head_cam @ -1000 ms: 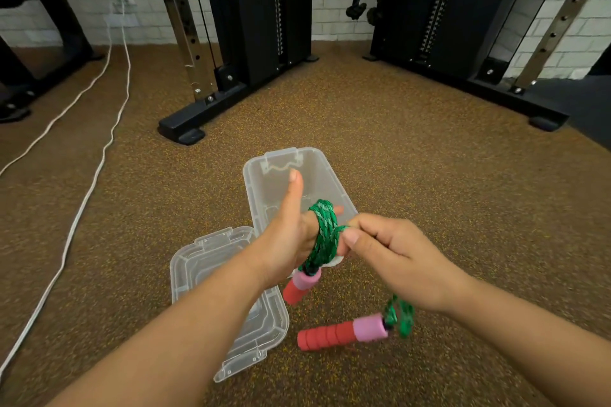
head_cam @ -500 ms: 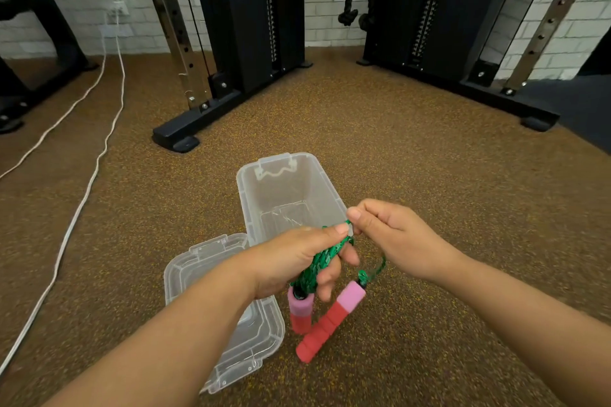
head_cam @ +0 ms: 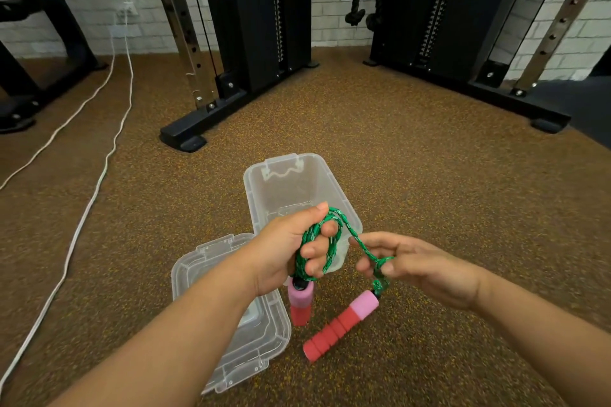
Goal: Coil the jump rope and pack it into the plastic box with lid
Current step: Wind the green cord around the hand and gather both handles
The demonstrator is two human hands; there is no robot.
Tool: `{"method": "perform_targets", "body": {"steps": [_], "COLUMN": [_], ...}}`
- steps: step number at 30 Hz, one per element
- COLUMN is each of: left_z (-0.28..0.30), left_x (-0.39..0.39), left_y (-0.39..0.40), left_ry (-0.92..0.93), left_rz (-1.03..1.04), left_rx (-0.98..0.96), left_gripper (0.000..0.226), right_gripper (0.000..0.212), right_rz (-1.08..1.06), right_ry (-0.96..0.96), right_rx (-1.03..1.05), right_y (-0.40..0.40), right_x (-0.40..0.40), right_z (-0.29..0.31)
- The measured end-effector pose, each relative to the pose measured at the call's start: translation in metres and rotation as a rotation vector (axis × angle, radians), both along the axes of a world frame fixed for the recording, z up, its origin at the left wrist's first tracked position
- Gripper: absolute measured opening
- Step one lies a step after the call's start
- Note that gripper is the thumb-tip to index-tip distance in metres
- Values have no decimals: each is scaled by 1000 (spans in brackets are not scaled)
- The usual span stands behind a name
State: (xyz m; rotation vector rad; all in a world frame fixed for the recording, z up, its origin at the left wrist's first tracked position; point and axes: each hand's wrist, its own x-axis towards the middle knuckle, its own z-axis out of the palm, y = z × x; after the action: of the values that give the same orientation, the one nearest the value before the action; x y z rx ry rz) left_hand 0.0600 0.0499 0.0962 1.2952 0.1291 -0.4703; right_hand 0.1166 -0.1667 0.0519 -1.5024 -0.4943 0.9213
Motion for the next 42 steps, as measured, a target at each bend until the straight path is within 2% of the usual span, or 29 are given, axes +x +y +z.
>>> {"method": "perform_targets", "body": {"steps": [2, 4, 8, 12, 17, 20, 23, 25, 27, 30, 32, 34, 37, 39, 42], "left_z": [0, 0, -1, -5, -1, 4, 6, 5, 3, -1, -3, -3, -1, -1, -1], "left_x": [2, 3, 5, 5, 7, 10, 11, 10, 10, 9, 10, 11, 12, 12, 11], "left_y": [4, 7, 12, 13, 19, 25, 20, 13, 6, 0, -1, 0, 4, 7, 9], "left_ry": [1, -3, -10, -6, -20, -52, -73, -64, -56, -40, -33, -30, -21, -16, -4], "left_rz": [54, 96, 127, 146, 197, 230, 207, 163, 104, 53, 54, 70, 82, 94, 141], "left_rx": [-33, -57, -46, -39, -72, -145, -149, -140, -104, -79, -97, -137, -170, -168, -169], "left_gripper": [39, 38, 39, 39, 40, 41, 42, 41, 40, 40, 41, 42, 42, 42, 42], "right_gripper": [51, 39, 24, 22, 28, 29, 32, 26, 21, 44, 52, 46, 23, 17, 23], "right_rz": [-16, -94, -399, -452, -628, -625, -461, -433, -462, -463, -366, -255, -162, -217, -416], "right_ry": [-43, -120, -100, -171, 0, 35, -75, -187, -293, -424, -461, -425, -391, -330, -174], "right_rx": [-72, -137, 0, 19, 80, -139, -441, -509, -444, -145, -35, 15, 18, 31, 38], "right_y": [-1, -1, 2, 3, 1, -9, -9, -2, 8, 25, 38, 49, 57, 58, 55], "right_x": [-1, -2, -6, -4, -3, -4, -10, -11, -9, -8, -13, -18, -28, -31, -31], "right_z": [-5, -15, -24, -29, -43, -57, -66, -68, -60, -31, -14, -8, -13, -16, -22]}}
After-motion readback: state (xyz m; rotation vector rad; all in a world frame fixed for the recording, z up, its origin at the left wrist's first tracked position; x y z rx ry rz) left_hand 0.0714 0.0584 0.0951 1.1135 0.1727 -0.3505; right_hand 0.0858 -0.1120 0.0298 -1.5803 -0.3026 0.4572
